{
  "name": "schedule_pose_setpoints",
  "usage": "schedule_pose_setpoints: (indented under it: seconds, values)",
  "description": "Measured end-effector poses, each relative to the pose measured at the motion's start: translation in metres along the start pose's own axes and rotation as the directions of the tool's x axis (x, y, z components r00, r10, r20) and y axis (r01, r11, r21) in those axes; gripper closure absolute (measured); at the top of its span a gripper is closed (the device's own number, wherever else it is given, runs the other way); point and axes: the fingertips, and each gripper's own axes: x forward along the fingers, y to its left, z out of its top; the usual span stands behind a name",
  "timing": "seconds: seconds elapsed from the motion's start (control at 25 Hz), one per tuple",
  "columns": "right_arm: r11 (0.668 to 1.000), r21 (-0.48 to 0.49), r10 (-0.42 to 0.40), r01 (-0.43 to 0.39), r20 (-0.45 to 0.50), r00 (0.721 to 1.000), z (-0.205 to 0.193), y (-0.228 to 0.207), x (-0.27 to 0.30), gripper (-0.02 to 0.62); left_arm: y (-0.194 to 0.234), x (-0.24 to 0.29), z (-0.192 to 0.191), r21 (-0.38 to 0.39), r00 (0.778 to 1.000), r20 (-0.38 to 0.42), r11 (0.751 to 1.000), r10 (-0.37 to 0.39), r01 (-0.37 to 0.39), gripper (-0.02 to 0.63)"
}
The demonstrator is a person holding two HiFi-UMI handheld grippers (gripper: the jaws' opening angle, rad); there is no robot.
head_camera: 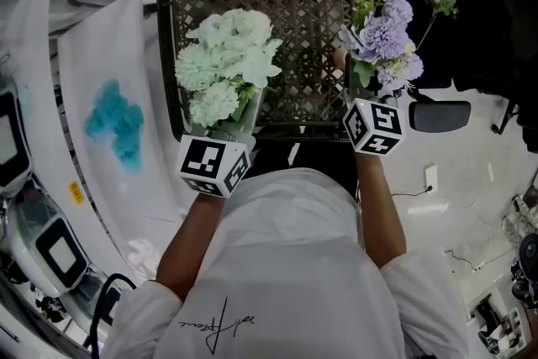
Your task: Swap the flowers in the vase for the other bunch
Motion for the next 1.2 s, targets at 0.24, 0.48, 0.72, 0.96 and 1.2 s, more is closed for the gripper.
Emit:
schedule_pose_setpoints:
  seconds: [0.24, 0.48, 0.72, 0.96, 1.2]
  values:
    - [1.000, -0.006, -0.003, 0.002, -0.024, 1.000, -0.008, 0.003, 0.003, 0.541, 0.002, -0.002, 0.000, -0.003, 1.000, 0.000, 1.000, -0.002, 0.002, 0.523]
    - [1.000, -0.001, -0.008, 0.008, -0.036, 0.999, -0.014, 0.005, 0.002, 0.532, 0.005, -0.007, -0.004, -0.013, 1.000, -0.002, 1.000, 0.001, -0.001, 0.523]
    - [1.000, -0.003, -0.012, 0.012, -0.031, 0.999, -0.014, 0.005, 0.002, 0.522, 0.003, -0.008, -0.005, -0.009, 1.000, -0.002, 1.000, -0.009, 0.009, 0.523]
    - [1.000, 0.000, -0.003, 0.003, -0.028, 1.000, -0.016, 0.009, -0.002, 0.502, 0.001, -0.011, -0.007, -0.005, 1.000, 0.004, 1.000, -0.018, 0.018, 0.523]
    - [1.000, 0.012, 0.003, -0.003, -0.030, 1.000, -0.019, 0.012, -0.010, 0.477, -0.003, -0.014, -0.008, 0.003, 1.000, 0.007, 1.000, -0.029, 0.029, 0.523]
